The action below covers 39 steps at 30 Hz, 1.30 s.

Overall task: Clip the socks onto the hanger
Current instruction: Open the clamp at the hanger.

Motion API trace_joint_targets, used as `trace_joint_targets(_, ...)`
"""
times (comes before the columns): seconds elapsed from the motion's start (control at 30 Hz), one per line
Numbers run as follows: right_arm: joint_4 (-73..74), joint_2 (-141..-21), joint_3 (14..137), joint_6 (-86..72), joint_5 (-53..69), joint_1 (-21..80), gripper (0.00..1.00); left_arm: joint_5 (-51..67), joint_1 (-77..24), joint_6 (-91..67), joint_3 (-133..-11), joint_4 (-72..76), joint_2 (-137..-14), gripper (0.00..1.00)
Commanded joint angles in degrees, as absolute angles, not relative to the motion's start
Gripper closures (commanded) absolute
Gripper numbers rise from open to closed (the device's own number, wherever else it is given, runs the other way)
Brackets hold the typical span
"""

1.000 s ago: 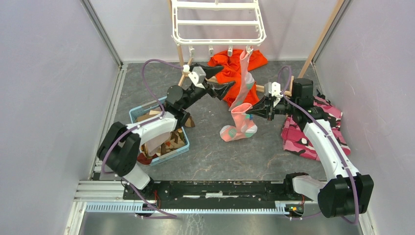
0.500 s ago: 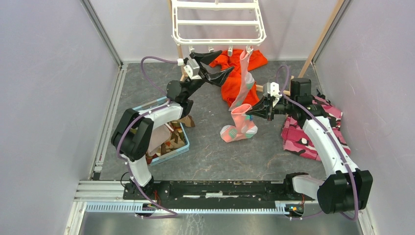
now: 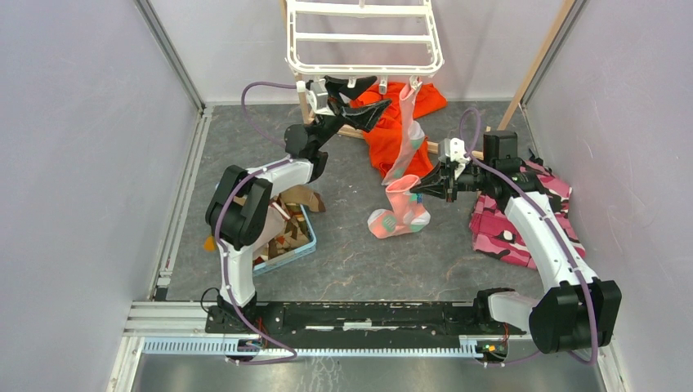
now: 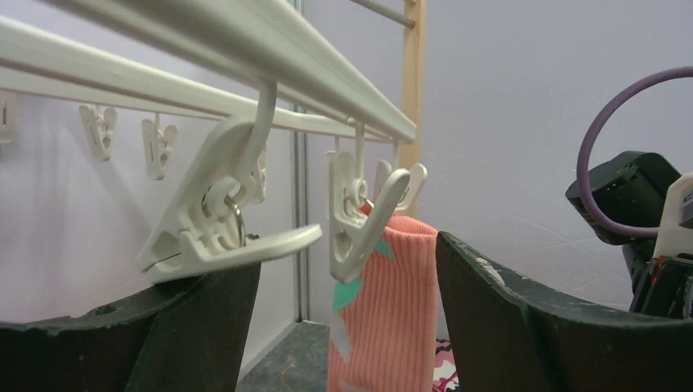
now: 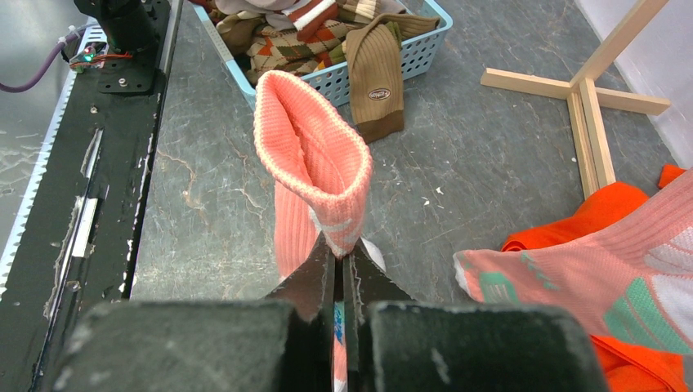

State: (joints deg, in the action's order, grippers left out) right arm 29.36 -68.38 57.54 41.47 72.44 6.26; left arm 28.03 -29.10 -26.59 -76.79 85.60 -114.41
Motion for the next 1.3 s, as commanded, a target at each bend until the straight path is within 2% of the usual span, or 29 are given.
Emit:
trace_joint_targets(0.0,29.7,-68.6,60.4,42.5,74.2,6.0,1.00,32.3,-28.8,-32.4,-81.5,93.8,-115.3,0.18)
trace_joint_targets(0.57,30.8,-68.6,60.8,43.4,74.4,6.0,1.00,33.0,-28.6,-41.3,-88.8,97.1,-119.7,0.24)
trace_joint_targets(0.77,31.4,-68.6,61.1,43.9,74.5,5.9,1.00,32.9,-28.6,-42.2,-88.1,98.0,-118.9,0.25)
trace_joint_targets(1.07,32.3,-68.7,61.3,44.5,74.9,5.7,1.00,31.6,-27.6,-42.6,-84.6,99.5,-116.9,0.24)
trace_joint_targets(1.27,34.4,-69.3,62.1,46.2,75.4,5.6,1.00,31.5,-26.6,-43.4,-81.7,99.5,-114.7,0.20)
